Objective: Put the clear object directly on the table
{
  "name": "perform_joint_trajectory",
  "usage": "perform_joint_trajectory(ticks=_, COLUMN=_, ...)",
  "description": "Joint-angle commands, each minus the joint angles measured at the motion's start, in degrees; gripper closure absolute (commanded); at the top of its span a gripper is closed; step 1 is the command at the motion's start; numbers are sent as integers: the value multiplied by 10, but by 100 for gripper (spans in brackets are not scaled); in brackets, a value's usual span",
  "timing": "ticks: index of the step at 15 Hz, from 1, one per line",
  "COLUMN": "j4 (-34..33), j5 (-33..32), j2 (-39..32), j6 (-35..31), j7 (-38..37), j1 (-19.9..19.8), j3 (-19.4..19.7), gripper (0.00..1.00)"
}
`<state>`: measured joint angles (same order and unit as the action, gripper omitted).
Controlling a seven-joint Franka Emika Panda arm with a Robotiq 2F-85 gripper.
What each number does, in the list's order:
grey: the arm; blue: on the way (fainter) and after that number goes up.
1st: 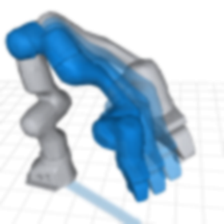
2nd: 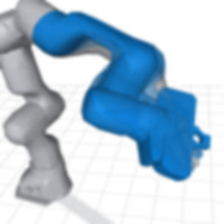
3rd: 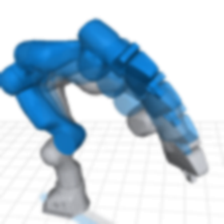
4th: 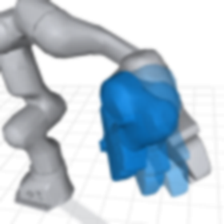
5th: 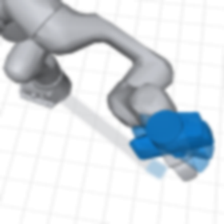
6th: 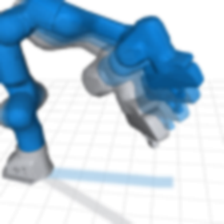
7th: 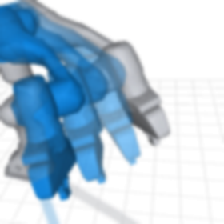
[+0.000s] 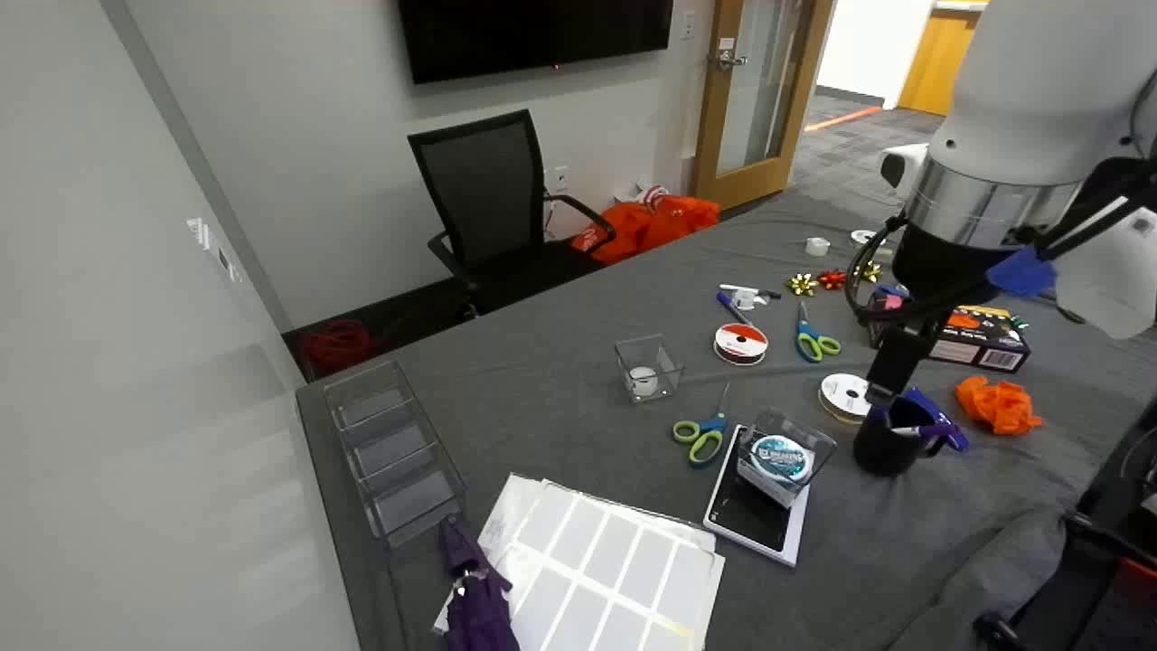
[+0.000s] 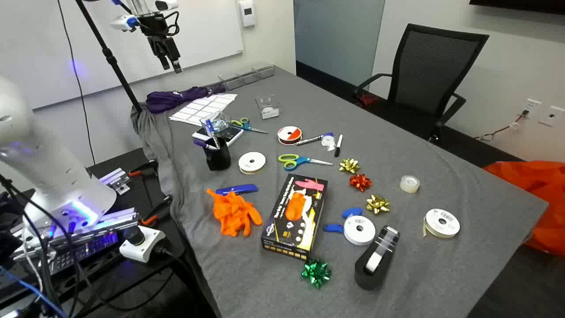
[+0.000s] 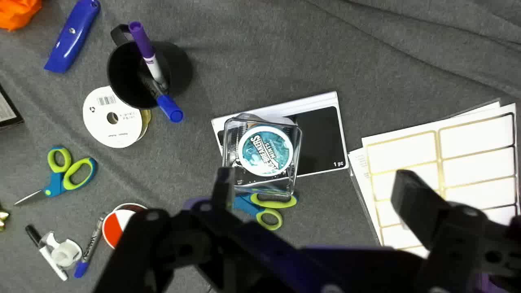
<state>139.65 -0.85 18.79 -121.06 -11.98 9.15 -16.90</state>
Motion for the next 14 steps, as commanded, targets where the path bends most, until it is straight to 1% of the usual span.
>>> perform_joint_trajectory(ticks=1, j4=-1, j5=-3, j2=-1, j6=1, j7=-3, j1=9, j3=8, gripper=0)
perform_joint_trajectory(ticks=5, j4=-1, j5=-3, j2=-1, j6=1, j7=-3, j1=9, j3=8, gripper=0)
perform_joint_trajectory(ticks=6, j4=-5, j5=16, j2=-11, j6=-9, j7=15, j1=14, j3=15, gripper=0)
perform_joint_trajectory(ticks=7, j4=-6, j5=19, j2=-21, j6=-11, j7=24, j1=15, j3=18, gripper=0)
perform_joint_trajectory(ticks=10, j4=-1, j5=42, j2=-64, j6=-65, j7=45, j1=15, j3=30, gripper=0)
perform_joint_trajectory(ticks=14, j4=-6, j5=63, j2=-144, j6=-150, j7=86, j1=13, j3=47, gripper=0)
